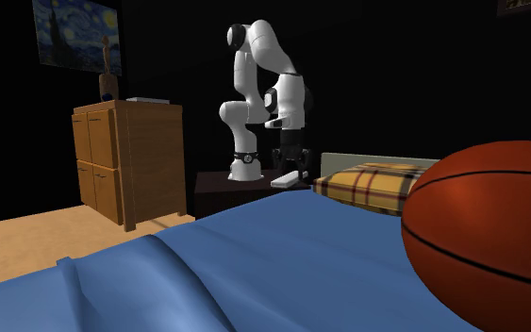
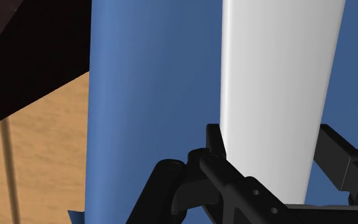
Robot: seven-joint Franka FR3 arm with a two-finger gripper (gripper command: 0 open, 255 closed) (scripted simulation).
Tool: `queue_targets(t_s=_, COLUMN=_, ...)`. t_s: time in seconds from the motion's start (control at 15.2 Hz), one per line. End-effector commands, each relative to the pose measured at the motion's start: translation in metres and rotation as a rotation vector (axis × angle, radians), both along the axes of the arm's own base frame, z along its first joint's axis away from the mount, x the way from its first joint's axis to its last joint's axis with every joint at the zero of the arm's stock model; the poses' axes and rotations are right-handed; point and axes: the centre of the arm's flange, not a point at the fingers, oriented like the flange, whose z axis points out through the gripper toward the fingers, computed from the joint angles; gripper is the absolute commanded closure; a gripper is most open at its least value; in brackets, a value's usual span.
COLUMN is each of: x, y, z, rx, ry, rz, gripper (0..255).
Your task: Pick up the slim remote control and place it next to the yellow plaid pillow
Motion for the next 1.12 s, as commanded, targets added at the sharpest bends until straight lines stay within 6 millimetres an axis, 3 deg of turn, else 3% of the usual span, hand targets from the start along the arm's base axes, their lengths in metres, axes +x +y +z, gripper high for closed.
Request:
queue_targets(t_s=0.0, x=0.000, y=0.000, z=-0.011, rx=0.000, ry=-0.001, rz=0.000, gripper=255)
queue_targets(t_s=0.66, x=0.000, y=0.000, z=-0.064, rx=0.000, ry=-0.001, rz=0.000, gripper=255)
queue_targets(t_s=1.06, x=0.000, y=0.000, z=-0.064, rx=0.000, ry=-0.001, rz=0.000, gripper=255)
